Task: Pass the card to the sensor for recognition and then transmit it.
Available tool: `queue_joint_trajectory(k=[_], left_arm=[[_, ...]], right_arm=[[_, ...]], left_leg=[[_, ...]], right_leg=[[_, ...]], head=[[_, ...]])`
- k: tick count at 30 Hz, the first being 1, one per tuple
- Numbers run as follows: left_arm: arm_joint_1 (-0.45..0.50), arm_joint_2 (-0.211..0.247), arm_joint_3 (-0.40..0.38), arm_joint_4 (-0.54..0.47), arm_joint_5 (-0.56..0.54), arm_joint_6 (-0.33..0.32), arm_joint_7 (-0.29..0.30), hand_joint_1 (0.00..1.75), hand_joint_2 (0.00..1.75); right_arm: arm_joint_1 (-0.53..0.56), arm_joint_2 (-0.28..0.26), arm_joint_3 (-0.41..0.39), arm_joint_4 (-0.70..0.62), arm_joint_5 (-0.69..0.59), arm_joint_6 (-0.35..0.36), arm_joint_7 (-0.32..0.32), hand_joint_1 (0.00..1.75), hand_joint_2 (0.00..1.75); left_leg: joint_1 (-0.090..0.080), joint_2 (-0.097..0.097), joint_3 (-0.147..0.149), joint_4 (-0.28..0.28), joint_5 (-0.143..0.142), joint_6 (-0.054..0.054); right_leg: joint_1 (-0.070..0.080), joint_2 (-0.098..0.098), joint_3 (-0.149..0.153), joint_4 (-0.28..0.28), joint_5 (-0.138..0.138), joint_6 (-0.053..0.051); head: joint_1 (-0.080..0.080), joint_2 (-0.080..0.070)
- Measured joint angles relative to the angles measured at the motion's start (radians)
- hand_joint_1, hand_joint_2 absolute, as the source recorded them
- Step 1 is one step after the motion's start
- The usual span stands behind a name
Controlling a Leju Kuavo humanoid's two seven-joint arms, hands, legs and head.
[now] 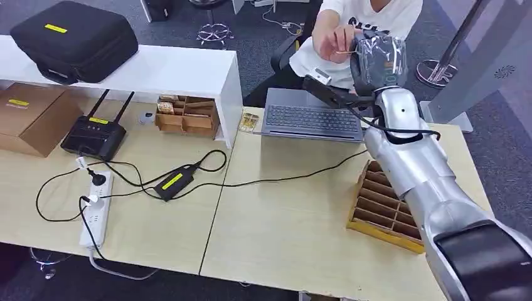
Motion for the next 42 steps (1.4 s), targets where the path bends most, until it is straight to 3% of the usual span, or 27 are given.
queue_joint_trajectory(k=[8,11,18,22,24,30,36,42], left_arm=[[0.0,0.001,-0.018,0.0,-0.012,-0.005,-0.003,0.0,1.75],[0.0,0.001,-0.018,0.0,-0.01,-0.009,-0.006,0.0,1.75],[0.001,0.002,-0.018,0.0,-0.005,-0.01,-0.014,0.0,1.75],[0.008,0.002,-0.018,0.0,0.018,-0.004,-0.024,0.0,1.75],[0.014,0.001,-0.018,0.0,0.031,0.002,-0.032,0.0,1.75],[0.041,-0.002,-0.013,0.0,0.064,0.031,-0.052,0.0,1.75],[0.051,-0.005,0.009,0.002,0.091,0.05,-0.066,0.0,1.75],[0.051,-0.01,0.018,0.01,0.101,0.061,-0.075,0.0,1.75]], right_arm=[[0.001,0.0,0.0,0.0,-0.016,-0.011,-0.068,1.75,1.75],[0.013,-0.002,-0.006,-0.02,-0.065,-0.009,-0.12,1.75,1.75],[0.04,-0.012,-0.027,-0.065,-0.131,-0.005,-0.166,1.75,1.75],[0.138,-0.073,-0.064,-0.22,-0.254,0.004,-0.226,1.75,1.75],[0.233,-0.13,-0.092,-0.339,-0.284,-0.017,-0.252,1.75,1.75],[0.626,-0.28,-0.279,-0.712,-0.324,-0.098,-0.317,1.75,1.75],[0.901,-0.316,-0.525,-0.918,-0.453,-0.102,-0.374,1.75,1.75],[1.023,-0.316,-0.76,-0.969,-0.535,-0.056,-0.407,1.75,1.75]], left_leg=[[0.0,0.0,0.0,0.0,0.0,0.0],[0.0,0.0,0.0,0.0,0.0,0.0],[0.0,0.0,0.0,0.0,0.0,0.0],[0.0,-0.001,0.001,0.001,0.0,0.0],[0.001,-0.005,0.0,0.001,-0.001,0.001],[0.0,-0.008,0.0,0.001,-0.007,0.005],[0.0,-0.008,0.0,0.001,-0.009,0.006],[0.0,-0.007,0.0,0.001,-0.01,0.007]], right_leg=[[0.0,0.0,0.0,0.0,0.0,0.0],[0.0,0.0,0.0,0.0,0.0,0.0],[0.0,0.0,0.0,0.0,0.0,0.0],[0.0,-0.001,0.0,-0.002,0.0,0.0],[0.001,-0.005,0.003,-0.003,-0.002,0.002],[0.001,-0.008,0.005,-0.006,-0.005,0.004],[0.001,-0.008,0.006,-0.007,-0.006,0.005],[0.0,-0.007,0.005,-0.007,-0.007,0.005]], head=[[0.0,0.0],[0.0,0.0],[0.0,0.0],[0.0,0.0],[0.001,0.0],[0.0,0.0],[0.0,0.0],[0.0,0.0]])
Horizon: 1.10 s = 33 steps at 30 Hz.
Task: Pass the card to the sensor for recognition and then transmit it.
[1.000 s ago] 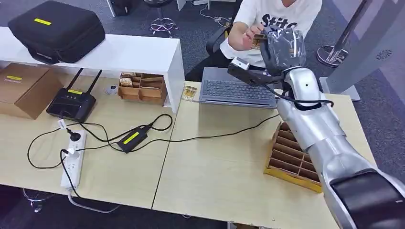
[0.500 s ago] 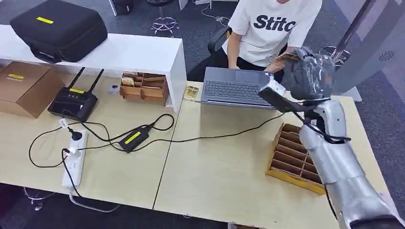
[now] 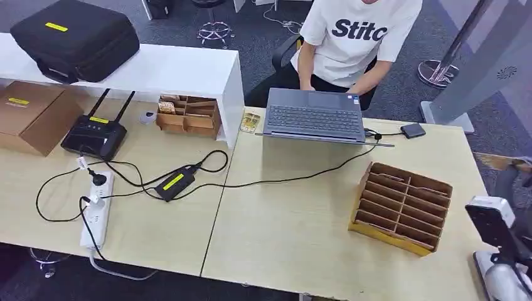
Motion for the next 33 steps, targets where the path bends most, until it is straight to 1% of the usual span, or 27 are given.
queue_joint_trajectory(k=[1,4,5,8,10,12,15,18,19,22,27,33], left_arm=[[0.0,0.0,0.003,0.002,0.001,0.001,0.0,0.0,1.75],[0.0,-0.001,0.009,0.006,0.004,0.002,0.0,0.0,1.75],[-0.001,-0.002,0.01,0.006,0.004,0.003,-0.001,0.0,1.75],[-0.002,-0.002,0.012,0.008,0.007,0.003,-0.001,0.0,1.75],[-0.002,-0.001,0.013,0.01,0.007,0.003,-0.001,0.0,1.75],[-0.002,-0.001,0.015,0.011,0.007,0.003,-0.001,0.0,1.75],[-0.002,-0.001,0.018,0.015,0.01,0.002,-0.004,0.0,1.75],[-0.002,0.0,0.018,0.022,0.014,0.001,-0.021,0.0,1.75],[-0.002,0.0,0.019,0.026,0.015,0.0,-0.025,0.0,1.75],[-0.002,0.0,0.02,0.035,0.018,0.0,-0.034,0.0,1.75],[-0.006,0.001,0.026,0.055,0.025,0.002,-0.045,0.0,1.75],[-0.018,0.001,0.027,0.075,0.028,0.006,-0.053,0.0,1.75]], right_arm=[[0.012,0.0,-0.038,0.0,-0.001,0.005,0.004,1.75,1.75],[0.035,0.0,-0.116,0.008,0.003,0.015,0.011,1.75,1.75],[0.041,0.0,-0.132,0.01,0.008,0.019,0.015,1.75,1.75],[0.049,-0.006,-0.166,0.03,0.068,0.043,0.067,1.75,1.75],[0.049,-0.022,-0.184,0.077,0.102,0.057,0.087,1.75,1.75],[0.05,-0.04,-0.201,0.138,0.111,0.071,0.087,1.75,1.75],[0.058,-0.055,-0.214,0.211,0.105,0.121,0.055,1.75,1.75],[0.089,-0.057,-0.22,0.245,0.077,0.217,-0.01,1.75,1.75],[0.099,-0.057,-0.221,0.251,0.074,0.244,-0.023,1.75,1.75],[0.122,-0.057,-0.23,0.267,0.074,0.296,-0.037,1.75,1.75],[0.14,-0.057,-0.25,0.301,0.099,0.341,-0.028,1.75,1.75],[0.143,-0.057,-0.288,0.34,0.099,0.374,-0.031,1.75,1.75]], left_leg=[[0.0,0.0,0.0,0.0,0.0,0.0],[0.0,0.001,0.0,0.0,0.0,0.0],[0.0,0.002,0.0,0.0,0.0,0.0],[0.0,0.004,0.001,0.0,0.0,0.0],[0.0,0.004,0.001,0.0,0.0,0.0],[0.0,0.004,0.001,0.0,0.0,0.0],[0.0,0.004,0.001,0.0,0.0,0.001],[0.0,0.004,0.001,0.0,0.0,0.001],[0.0,0.004,0.001,0.0,-0.001,0.001],[0.0,0.004,0.001,0.0,-0.001,0.001],[0.0,0.005,0.001,0.0,-0.001,0.001],[0.0,0.004,0.001,0.0,-0.001,0.001]], right_leg=[[0.0,0.0,0.0,0.0,0.0,0.0],[0.0,0.001,0.0,0.0,0.0,0.0],[0.0,0.002,0.0,0.0,0.0,0.0],[0.0,0.004,0.0,0.0,0.0,0.0],[0.0,0.003,0.0,0.0,0.0,0.0],[0.0,0.003,0.0,0.0,0.0,0.0],[0.0,0.003,0.0,0.0,0.0,0.0],[0.0,0.003,0.0,0.0,0.0,0.0],[0.0,0.003,0.0,0.0,0.0,0.0],[0.0,0.003,0.0,0.0,-0.001,0.0],[0.0,0.004,0.0,0.0,-0.001,0.0],[-0.001,0.003,0.0,0.0,-0.001,0.0]], head=[[0.0,0.0],[0.0,0.0],[0.0,0.0],[0.0,0.0],[0.0,0.0],[0.0,0.0],[0.0,0.0],[0.0,0.0],[0.0,0.0],[0.0,0.0],[0.0,0.0],[0.0,0.0]])
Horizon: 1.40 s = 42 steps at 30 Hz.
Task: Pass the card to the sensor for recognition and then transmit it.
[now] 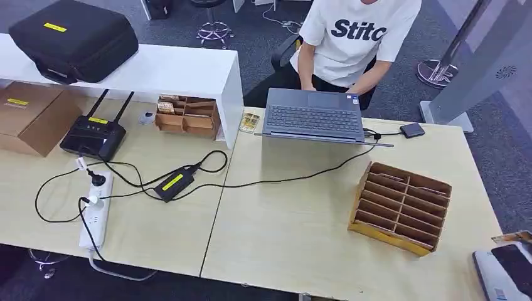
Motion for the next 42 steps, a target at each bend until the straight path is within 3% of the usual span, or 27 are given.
queue_joint_trajectory(k=[8,26,36,42], left_arm=[[-0.006,0.003,0.001,0.015,0.003,0.003,-0.002,0.0,1.75],[-0.007,0.009,0.008,0.032,0.004,0.003,-0.02,0.0,1.75],[-0.007,0.012,0.008,0.032,-0.006,-0.004,-0.023,0.0,1.75],[-0.007,0.013,0.008,0.032,-0.016,-0.007,-0.029,0.0,1.75]], right_arm=[[0.001,-0.001,-0.035,0.027,0.046,0.03,0.03,1.75,1.75],[-0.004,-0.05,-0.031,0.087,0.052,0.201,0.043,1.75,1.75],[-0.017,-0.078,0.008,0.107,0.045,0.211,0.055,1.75,1.75],[-0.019,-0.084,0.04,0.094,0.037,0.135,0.061,1.75,1.75]], left_leg=[[0.0,0.0,0.0,0.0,0.0,0.0],[0.0,0.0,0.0,0.0,0.0,0.0],[0.0,0.0,0.0,0.0,0.0,0.0],[0.0,0.0,0.0,0.0,0.0,0.0]], right_leg=[[0.0,0.0,0.0,0.0,0.0,0.0],[0.0,0.0,0.0,0.0,0.0,0.0],[0.0,0.0,0.001,0.0,0.0,0.0],[0.0,0.0,0.0,0.0,0.0,0.0]], head=[[0.0,0.0],[0.0,0.0],[0.0,0.0],[0.0,0.0]])
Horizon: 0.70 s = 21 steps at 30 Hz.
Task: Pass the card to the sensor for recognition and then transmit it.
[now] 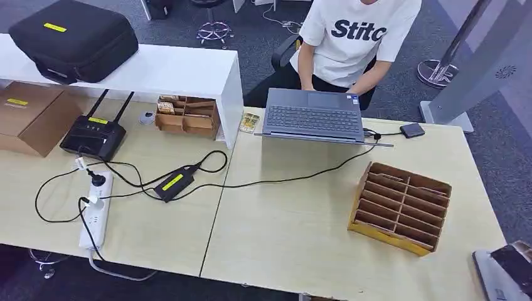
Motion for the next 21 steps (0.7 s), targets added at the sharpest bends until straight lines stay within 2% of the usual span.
queue_joint_trajectory(k=[5,7,10,13,16,19,21], left_arm=[[0.0,0.0,0.0,0.0,-0.003,-0.001,-0.001,0.0,1.75],[0.0,0.0,0.0,0.0,-0.006,-0.001,-0.001,0.0,1.75],[-0.001,0.0,0.0,0.0,-0.012,0.002,-0.001,0.0,1.75],[-0.003,0.0,0.0,0.0,-0.023,0.003,0.005,0.0,1.75],[-0.005,0.001,-0.001,-0.002,-0.045,-0.011,0.024,0.0,1.75],[-0.006,0.005,-0.003,-0.027,-0.069,-0.037,0.05,0.0,1.75],[-0.007,0.007,-0.006,-0.045,-0.08,-0.05,0.062,0.0,1.75]], right_arm=[[0.0,0.0,0.018,-0.018,-0.006,-0.028,-0.008,1.75,1.75],[0.001,0.0,0.031,-0.056,-0.013,-0.083,-0.026,1.75,1.75],[-0.005,-0.001,0.079,-0.177,0.001,-0.191,0.008,1.75,1.75],[-0.075,-0.022,0.163,-0.283,0.012,-0.225,0.05,1.75,1.75],[-0.236,-0.044,0.298,-0.328,0.052,-0.209,0.066,1.75,1.75],[-0.487,-0.04,0.494,-0.295,0.117,-0.17,0.105,1.75,1.75],[-0.652,-0.015,0.621,-0.238,0.153,-0.169,0.145,1.75,1.75]], left_leg=[[0.0,0.0,0.0,0.0,0.0,0.0],[0.0,0.001,0.0,0.0,0.0,0.0],[0.0,0.002,-0.001,0.0,0.0,0.0],[0.0,0.006,0.0,0.0,0.0,0.0],[0.0,0.012,0.0,-0.001,0.001,-0.001],[0.0,0.016,0.0,-0.001,0.003,-0.004],[0.0,0.016,0.0,-0.001,0.005,-0.005]], right_leg=[[0.0,0.0,0.0,0.0,0.0,0.0],[0.0,0.001,0.0,0.001,0.0,0.0],[0.0,0.002,0.0,0.002,0.0,0.0],[0.0,0.005,-0.001,0.002,0.001,-0.001],[0.0,0.012,-0.002,0.004,0.003,-0.002],[0.0,0.017,-0.006,0.005,0.007,-0.004],[0.0,0.016,-0.006,0.006,0.008,-0.004]], head=[[0.0,0.0],[0.0,0.0],[0.0,0.0],[0.0,0.0],[0.0,0.0],[0.0,0.0],[0.001,0.0]])
